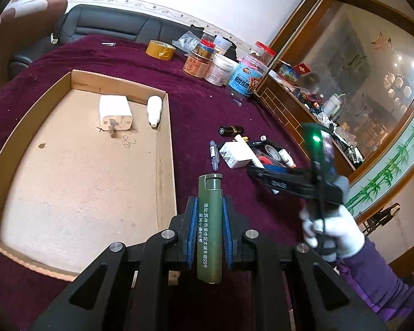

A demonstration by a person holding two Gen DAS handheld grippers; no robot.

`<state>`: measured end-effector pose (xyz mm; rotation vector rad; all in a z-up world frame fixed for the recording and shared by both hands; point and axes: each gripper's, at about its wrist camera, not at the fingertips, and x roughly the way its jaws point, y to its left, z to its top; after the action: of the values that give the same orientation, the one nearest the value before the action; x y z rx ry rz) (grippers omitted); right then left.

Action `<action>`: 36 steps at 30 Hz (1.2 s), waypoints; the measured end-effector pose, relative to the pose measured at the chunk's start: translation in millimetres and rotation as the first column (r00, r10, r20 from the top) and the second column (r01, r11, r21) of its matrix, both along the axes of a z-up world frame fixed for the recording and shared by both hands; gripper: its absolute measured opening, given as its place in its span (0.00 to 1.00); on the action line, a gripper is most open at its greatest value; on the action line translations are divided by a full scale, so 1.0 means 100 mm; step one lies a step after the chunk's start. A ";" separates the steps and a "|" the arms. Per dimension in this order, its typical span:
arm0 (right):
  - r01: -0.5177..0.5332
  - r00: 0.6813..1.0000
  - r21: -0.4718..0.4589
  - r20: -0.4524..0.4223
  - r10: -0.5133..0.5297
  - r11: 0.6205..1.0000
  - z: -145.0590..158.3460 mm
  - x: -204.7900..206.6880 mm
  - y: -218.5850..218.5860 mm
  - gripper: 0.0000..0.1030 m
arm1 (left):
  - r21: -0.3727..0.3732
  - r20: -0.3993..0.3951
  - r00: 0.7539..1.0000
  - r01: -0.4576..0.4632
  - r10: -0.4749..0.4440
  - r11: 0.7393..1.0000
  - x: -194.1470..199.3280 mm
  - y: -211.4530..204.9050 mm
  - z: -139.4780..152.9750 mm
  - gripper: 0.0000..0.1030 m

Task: Organize rigid objects
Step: 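Carry the green tube toward the box with the left tool while the right tool grasps a white paint marker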

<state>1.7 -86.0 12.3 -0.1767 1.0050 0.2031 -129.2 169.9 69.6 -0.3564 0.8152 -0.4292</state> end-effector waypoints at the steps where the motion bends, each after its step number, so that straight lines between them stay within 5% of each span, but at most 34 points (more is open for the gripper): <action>1: 0.004 1.000 0.007 0.007 -0.004 1.000 0.00 0.02 0.00 0.35 | 0.002 0.000 1.000 -0.002 0.002 1.000 -0.01 0.01 0.00 0.13; 5: 0.036 0.999 0.066 -0.007 -0.036 0.997 0.01 0.03 -0.07 0.12 | 0.000 -0.002 1.000 -0.014 0.014 1.000 -0.04 0.04 0.00 0.13; 10: 0.081 0.997 0.212 -0.027 -0.077 0.974 0.12 -0.11 -0.35 0.11 | -0.025 -0.015 0.999 -0.038 0.037 0.999 -0.02 0.18 -0.01 0.13; 16: 0.068 0.998 0.422 -0.038 -0.057 0.904 0.46 -0.29 -0.48 0.11 | -0.067 -0.028 0.997 -0.080 0.078 0.995 0.03 0.43 0.05 0.13; 27: -0.076 0.985 0.561 -0.087 0.150 0.824 0.57 -0.17 0.54 0.12 | 0.069 -0.079 0.980 -0.178 0.183 0.982 0.56 0.88 0.07 0.13; 36: -0.077 0.971 0.552 -0.149 0.189 0.830 0.38 0.11 1.34 0.12 | 0.121 -0.145 0.968 -0.187 0.204 0.975 1.19 1.06 -0.09 0.13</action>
<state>13.2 47.7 50.7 0.3029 1.0949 0.6386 -10.7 275.5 60.8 -0.3706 0.9424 -0.1731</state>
